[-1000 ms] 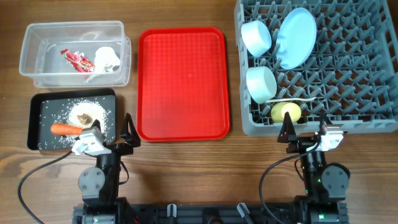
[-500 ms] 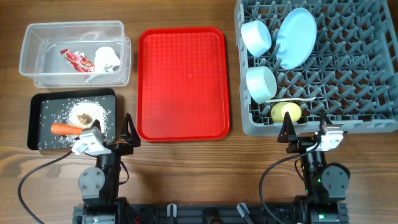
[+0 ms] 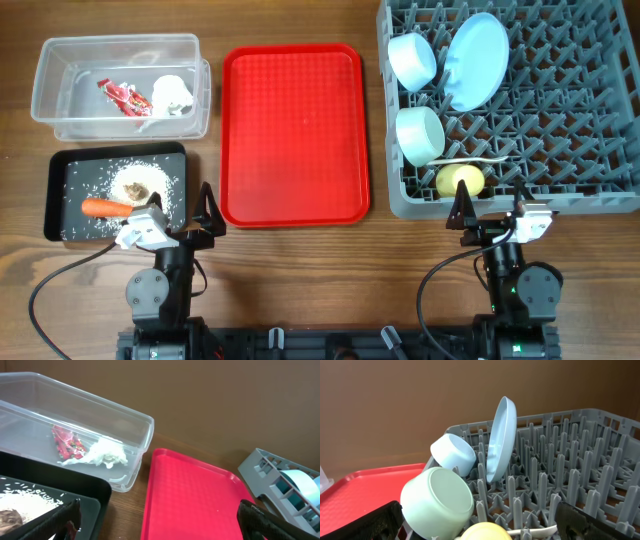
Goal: Sort waste into correct bins and load items into the dishwasher rack
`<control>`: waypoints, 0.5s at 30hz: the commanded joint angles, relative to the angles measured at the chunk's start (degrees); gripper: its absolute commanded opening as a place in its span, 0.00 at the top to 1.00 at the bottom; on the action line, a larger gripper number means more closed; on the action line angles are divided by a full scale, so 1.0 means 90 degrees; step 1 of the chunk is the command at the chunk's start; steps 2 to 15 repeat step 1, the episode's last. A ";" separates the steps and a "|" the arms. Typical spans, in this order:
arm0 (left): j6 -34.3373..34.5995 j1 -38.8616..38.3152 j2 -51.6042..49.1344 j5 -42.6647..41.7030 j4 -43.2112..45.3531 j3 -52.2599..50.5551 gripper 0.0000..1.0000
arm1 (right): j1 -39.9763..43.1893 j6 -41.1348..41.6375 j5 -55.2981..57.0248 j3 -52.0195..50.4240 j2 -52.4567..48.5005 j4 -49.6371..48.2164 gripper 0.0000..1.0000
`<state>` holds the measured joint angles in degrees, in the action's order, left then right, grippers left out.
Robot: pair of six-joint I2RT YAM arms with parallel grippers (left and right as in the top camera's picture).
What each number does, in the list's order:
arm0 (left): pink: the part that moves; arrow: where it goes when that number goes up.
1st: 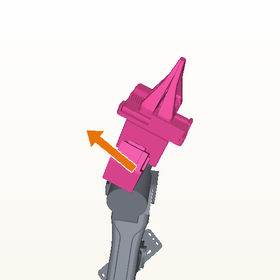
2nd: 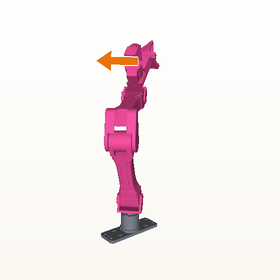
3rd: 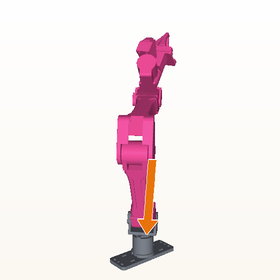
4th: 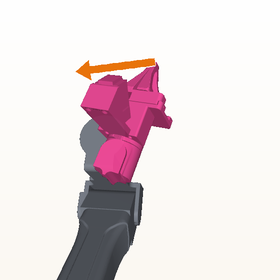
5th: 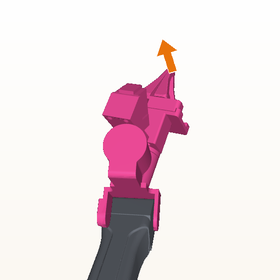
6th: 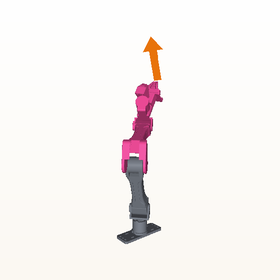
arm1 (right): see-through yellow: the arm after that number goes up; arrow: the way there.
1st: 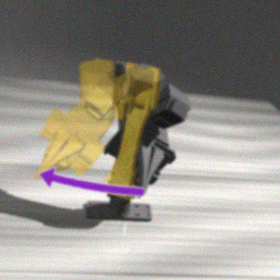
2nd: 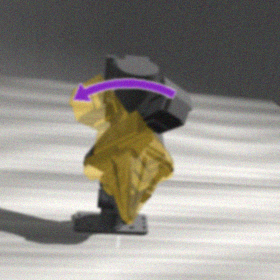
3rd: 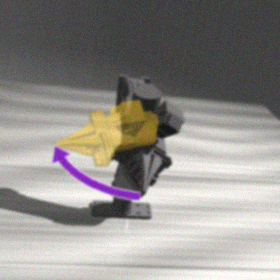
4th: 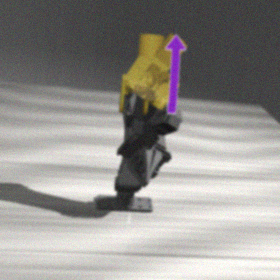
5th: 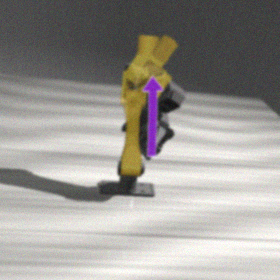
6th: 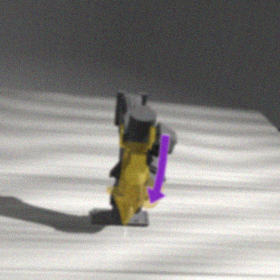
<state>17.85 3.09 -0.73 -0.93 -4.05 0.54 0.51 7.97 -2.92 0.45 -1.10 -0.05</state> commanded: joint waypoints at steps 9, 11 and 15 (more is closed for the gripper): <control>-0.0104 0.0046 0.0039 -0.0078 -0.0034 -0.0024 0.00 | -0.0024 0.0126 0.0083 -0.0017 0.0058 -0.0015 0.00; -0.0104 0.0046 0.0039 -0.0078 -0.0034 -0.0024 0.00 | -0.0024 0.0126 0.0083 -0.0017 0.0058 -0.0015 0.00; -0.0104 0.0046 0.0039 -0.0078 -0.0034 -0.0024 0.00 | -0.0024 0.0126 0.0083 -0.0017 0.0058 -0.0015 0.00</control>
